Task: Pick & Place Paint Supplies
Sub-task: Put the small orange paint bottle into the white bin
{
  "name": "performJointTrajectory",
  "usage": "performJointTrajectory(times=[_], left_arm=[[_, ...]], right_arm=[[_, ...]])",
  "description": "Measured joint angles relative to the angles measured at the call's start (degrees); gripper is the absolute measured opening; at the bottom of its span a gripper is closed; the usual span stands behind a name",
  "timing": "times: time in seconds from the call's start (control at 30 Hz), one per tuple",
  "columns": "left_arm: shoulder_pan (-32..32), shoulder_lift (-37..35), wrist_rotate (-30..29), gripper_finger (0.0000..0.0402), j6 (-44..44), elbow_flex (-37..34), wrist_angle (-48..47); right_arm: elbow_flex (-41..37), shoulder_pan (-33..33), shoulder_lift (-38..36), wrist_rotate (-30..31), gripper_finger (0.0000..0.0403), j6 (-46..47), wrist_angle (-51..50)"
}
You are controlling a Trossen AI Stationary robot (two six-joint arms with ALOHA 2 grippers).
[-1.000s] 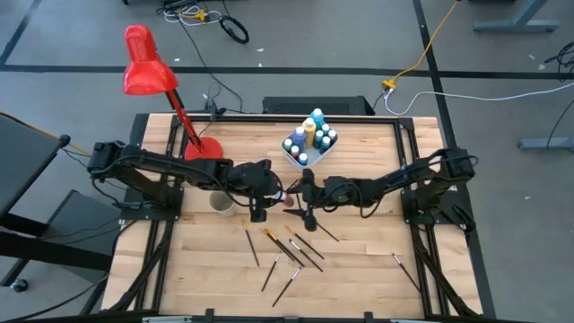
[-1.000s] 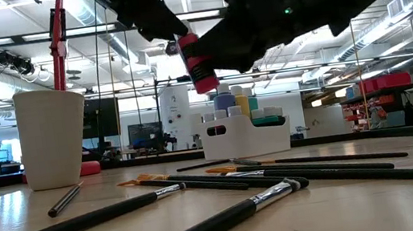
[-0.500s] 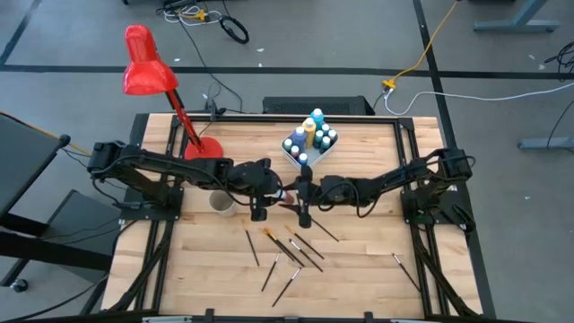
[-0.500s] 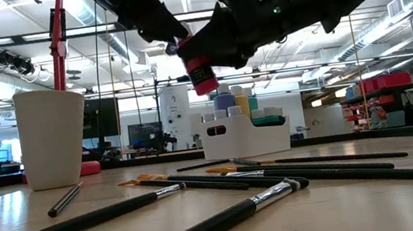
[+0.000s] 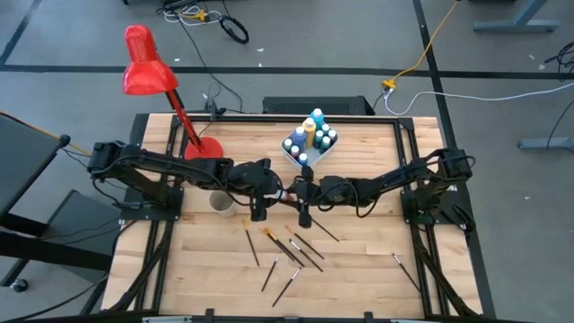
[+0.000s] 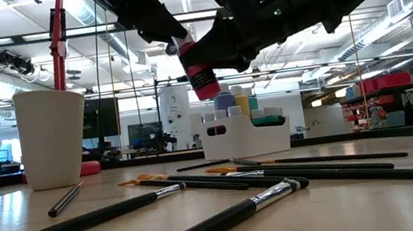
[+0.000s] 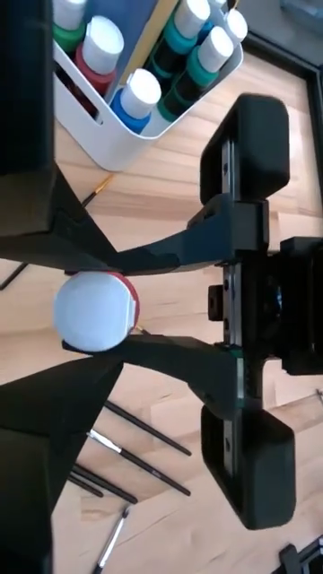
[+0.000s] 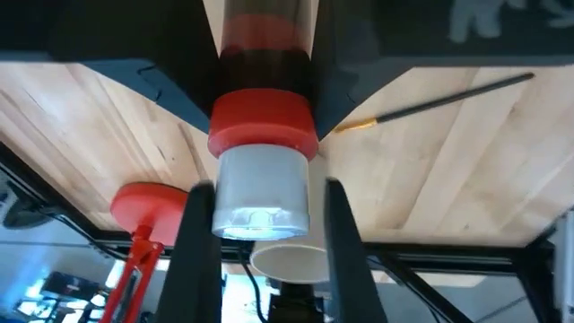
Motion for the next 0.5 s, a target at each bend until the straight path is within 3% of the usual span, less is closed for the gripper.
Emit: performJointTrajectory(times=[0.27,0.4,0.5], left_arm=[[0.0,0.0,-3.6,0.0184,0.3,0.0,0.0],[0.0,0.0,-4.0,0.0183,0.3,0.0,0.0],[0.0,0.0,-4.1,0.0183,0.3,0.0,0.0]], right_arm=[[0.0,0.0,-2.3,11.3,0.0144,2.9,-11.2],[0.0,0.0,-8.9,21.2,0.0141,2.7,-19.5],[0.0,0.0,-15.3,25.4,0.0146,4.0,-25.2]])
